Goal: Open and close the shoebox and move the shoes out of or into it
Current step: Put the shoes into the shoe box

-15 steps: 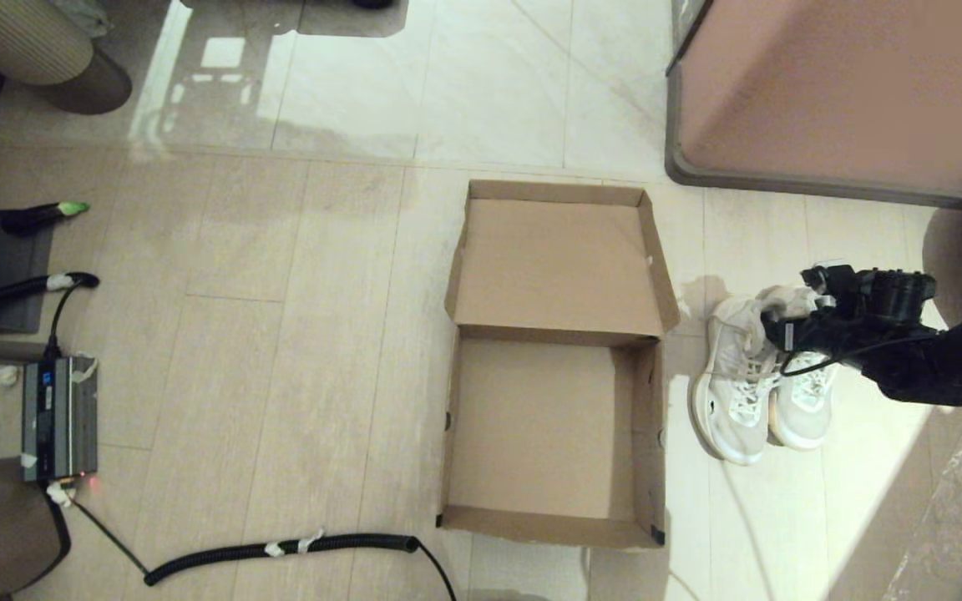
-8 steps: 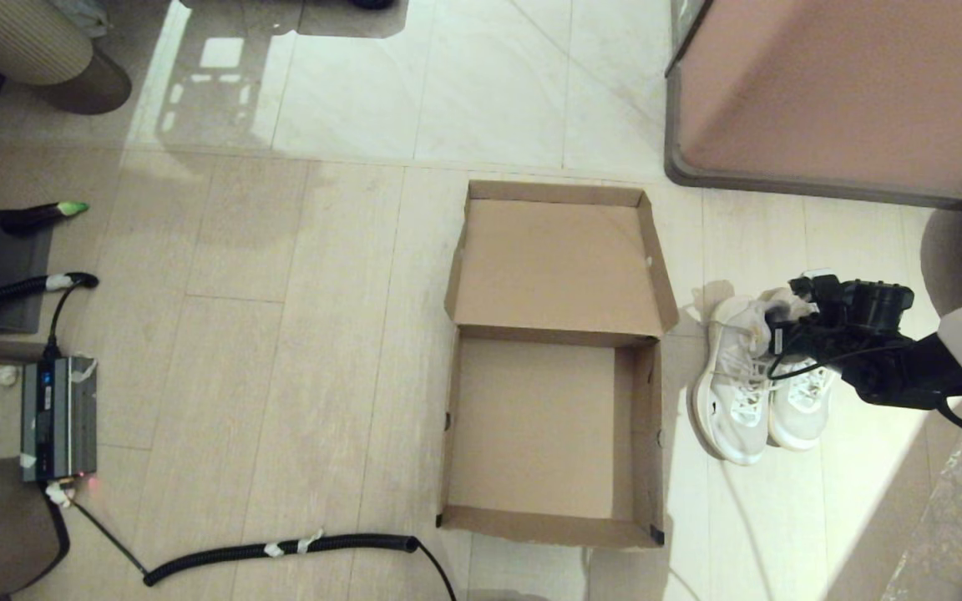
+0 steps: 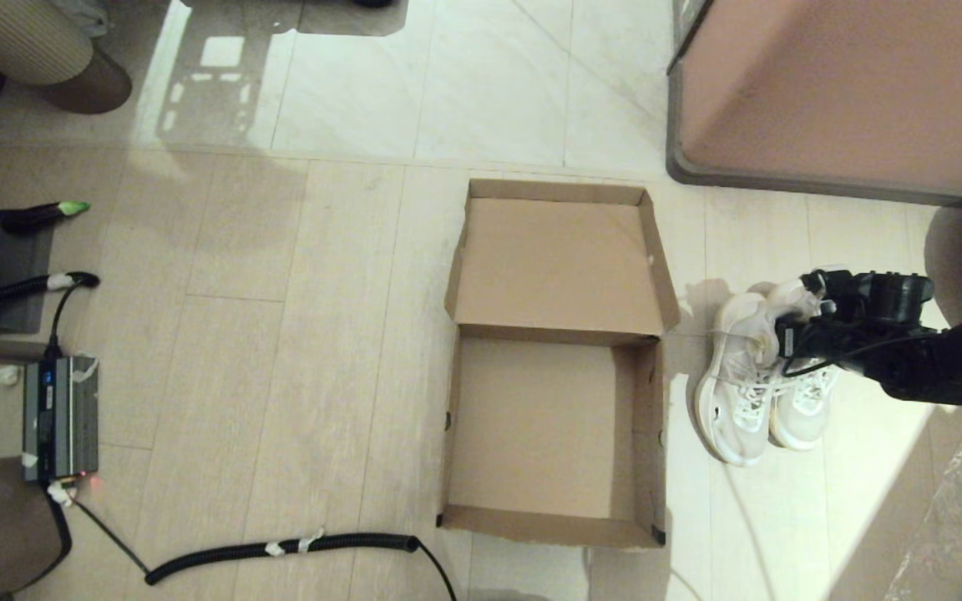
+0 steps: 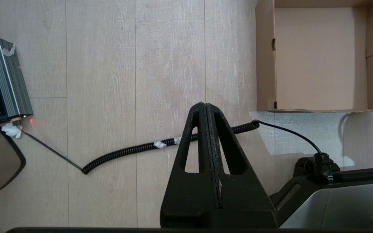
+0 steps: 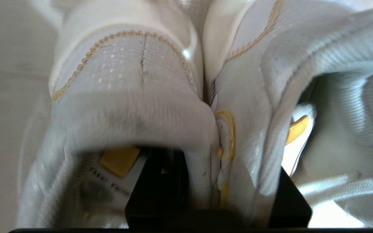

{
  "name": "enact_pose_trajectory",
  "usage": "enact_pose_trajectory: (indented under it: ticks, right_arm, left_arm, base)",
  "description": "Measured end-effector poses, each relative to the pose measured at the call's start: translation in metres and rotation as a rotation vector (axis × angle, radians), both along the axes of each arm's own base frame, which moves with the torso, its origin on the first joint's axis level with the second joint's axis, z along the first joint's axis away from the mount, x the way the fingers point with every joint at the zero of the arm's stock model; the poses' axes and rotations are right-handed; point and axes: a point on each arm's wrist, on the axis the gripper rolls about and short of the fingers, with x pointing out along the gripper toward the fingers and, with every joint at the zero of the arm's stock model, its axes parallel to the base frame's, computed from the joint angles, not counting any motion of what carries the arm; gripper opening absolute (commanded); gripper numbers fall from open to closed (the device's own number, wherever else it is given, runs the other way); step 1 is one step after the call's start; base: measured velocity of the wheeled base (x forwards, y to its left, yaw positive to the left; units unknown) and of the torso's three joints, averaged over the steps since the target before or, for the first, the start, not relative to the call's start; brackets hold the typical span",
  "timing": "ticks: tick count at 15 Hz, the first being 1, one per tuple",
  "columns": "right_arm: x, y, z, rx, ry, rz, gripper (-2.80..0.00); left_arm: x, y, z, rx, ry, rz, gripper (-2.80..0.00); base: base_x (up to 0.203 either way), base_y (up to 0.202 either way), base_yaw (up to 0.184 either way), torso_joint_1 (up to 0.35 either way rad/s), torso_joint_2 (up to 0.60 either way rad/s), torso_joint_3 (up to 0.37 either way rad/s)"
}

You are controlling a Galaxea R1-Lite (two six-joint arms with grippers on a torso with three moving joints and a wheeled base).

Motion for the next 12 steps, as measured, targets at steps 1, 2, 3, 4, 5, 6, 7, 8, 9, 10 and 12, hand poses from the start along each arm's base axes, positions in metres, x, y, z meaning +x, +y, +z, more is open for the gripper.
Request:
enact_pose_trajectory:
  ticks: [1, 2, 3, 4, 5, 6, 7, 8, 9, 10, 12]
  right_arm:
    - [-0.013, 0.004, 0.009, 0.028, 0.021, 0.004, -2.80]
    - [-0.027, 0.008, 0.018, 0.052, 0.042, 0.006, -2.80]
    - [-0.043, 0.013, 0.027, 0.068, 0.056, 0.009, -2.80]
    - [-0.059, 0.017, 0.038, 0.078, 0.061, 0.014, -2.80]
    - [-0.075, 0.021, 0.052, 0.084, 0.058, 0.023, -2.80]
    - [-0.092, 0.026, 0.067, 0.091, 0.056, 0.037, -2.80]
    - [-0.112, 0.032, 0.083, 0.098, 0.056, 0.054, -2.80]
    - [-0.131, 0.038, 0.099, 0.105, 0.057, 0.070, -2.80]
    - [-0.154, 0.045, 0.116, 0.113, 0.060, 0.088, -2.80]
    - [-0.176, 0.051, 0.130, 0.121, 0.064, 0.109, -2.80]
    - [-0.217, 0.065, 0.151, 0.143, 0.071, 0.169, -2.80]
  left_arm:
    - [0.000, 0.000, 0.000, 0.000, 0.000, 0.000, -2.80]
    - [0.000, 0.000, 0.000, 0.000, 0.000, 0.000, -2.80]
    - [0.000, 0.000, 0.000, 0.000, 0.000, -0.001, -2.80]
    - [0.000, 0.000, 0.000, 0.000, 0.000, 0.000, -2.80]
    - [0.000, 0.000, 0.000, 0.000, 0.000, -0.001, -2.80]
    - [0.000, 0.000, 0.000, 0.001, 0.000, 0.000, -2.80]
    - [0.000, 0.000, 0.000, 0.002, 0.000, -0.001, -2.80]
    - [0.000, 0.000, 0.000, 0.002, 0.000, -0.002, -2.80]
    - [0.000, 0.000, 0.000, 0.003, 0.000, -0.002, -2.80]
    - [0.000, 0.000, 0.000, 0.003, 0.000, -0.002, -2.80]
    - [0.000, 0.000, 0.000, 0.003, 0.000, -0.002, -2.80]
  base:
    - [0.000, 0.000, 0.000, 0.000, 0.00, 0.000]
    - [0.000, 0.000, 0.000, 0.000, 0.00, 0.000]
    - [0.000, 0.000, 0.000, 0.000, 0.00, 0.000]
    - [0.000, 0.000, 0.000, 0.000, 0.00, 0.000]
    - [0.000, 0.000, 0.000, 0.000, 0.00, 0.000]
    - [0.000, 0.000, 0.000, 0.000, 0.00, 0.000]
    - [0.000, 0.000, 0.000, 0.000, 0.00, 0.000]
    - [0.000, 0.000, 0.000, 0.000, 0.00, 0.000]
    - [0.000, 0.000, 0.000, 0.000, 0.00, 0.000]
    - [0.000, 0.000, 0.000, 0.000, 0.00, 0.000]
    - [0.000, 0.000, 0.000, 0.000, 0.00, 0.000]
